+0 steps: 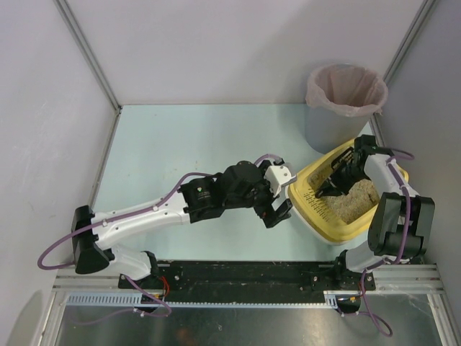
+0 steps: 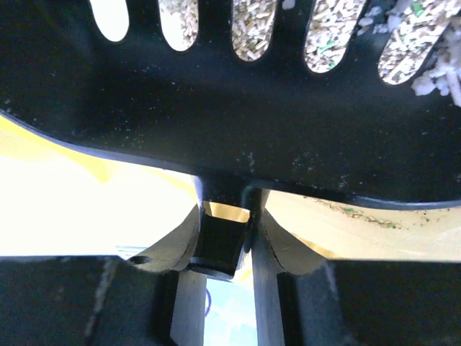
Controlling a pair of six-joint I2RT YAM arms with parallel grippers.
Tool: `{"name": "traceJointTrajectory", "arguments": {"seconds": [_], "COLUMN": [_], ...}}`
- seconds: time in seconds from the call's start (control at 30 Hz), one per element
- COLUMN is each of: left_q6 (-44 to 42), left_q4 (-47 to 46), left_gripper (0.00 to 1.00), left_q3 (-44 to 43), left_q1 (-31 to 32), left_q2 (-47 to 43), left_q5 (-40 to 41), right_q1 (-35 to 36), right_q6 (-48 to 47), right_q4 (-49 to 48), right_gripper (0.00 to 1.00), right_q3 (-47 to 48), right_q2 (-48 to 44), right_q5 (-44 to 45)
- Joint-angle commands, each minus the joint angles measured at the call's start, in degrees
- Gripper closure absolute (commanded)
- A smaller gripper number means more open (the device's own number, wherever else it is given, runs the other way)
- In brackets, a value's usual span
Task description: Clean the litter box
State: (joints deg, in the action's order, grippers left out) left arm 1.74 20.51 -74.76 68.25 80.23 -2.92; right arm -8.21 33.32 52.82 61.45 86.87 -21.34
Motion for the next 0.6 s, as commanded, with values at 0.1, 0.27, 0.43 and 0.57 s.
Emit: {"name": "traceJointTrajectory", "arguments": {"seconds": [0.1, 0.27, 0.43, 0.57], "left_q6": [1.0, 1.3, 1.5, 1.9], "left_q4": [-1.3, -1.3, -1.4, -1.4], "left_gripper": [0.01, 0.01, 0.01, 0.01], "left_q3": [-0.3, -0.4, -0.3, -0.2], "left_q1": [0.3, 0.2, 0.3, 0.3], "left_q2": [-2.6, -3.0, -2.8, -2.6], "left_q5": [-2.9, -3.4, -3.8, -4.2], "right_q1": [-0.5, -0.7, 1.5, -3.0], "right_q6": [3.3, 3.3, 4.3, 2.1], "right_q4": [-0.6, 1.5, 2.5, 4.5], "right_gripper": [1.00, 1.00, 1.00, 1.00], "right_q3": [0.8, 1.3, 1.7, 1.7], "right_q2": [-3.0, -5.5, -7.1, -3.5], "right_q5": [1.4, 3.0, 3.9, 3.4]}}
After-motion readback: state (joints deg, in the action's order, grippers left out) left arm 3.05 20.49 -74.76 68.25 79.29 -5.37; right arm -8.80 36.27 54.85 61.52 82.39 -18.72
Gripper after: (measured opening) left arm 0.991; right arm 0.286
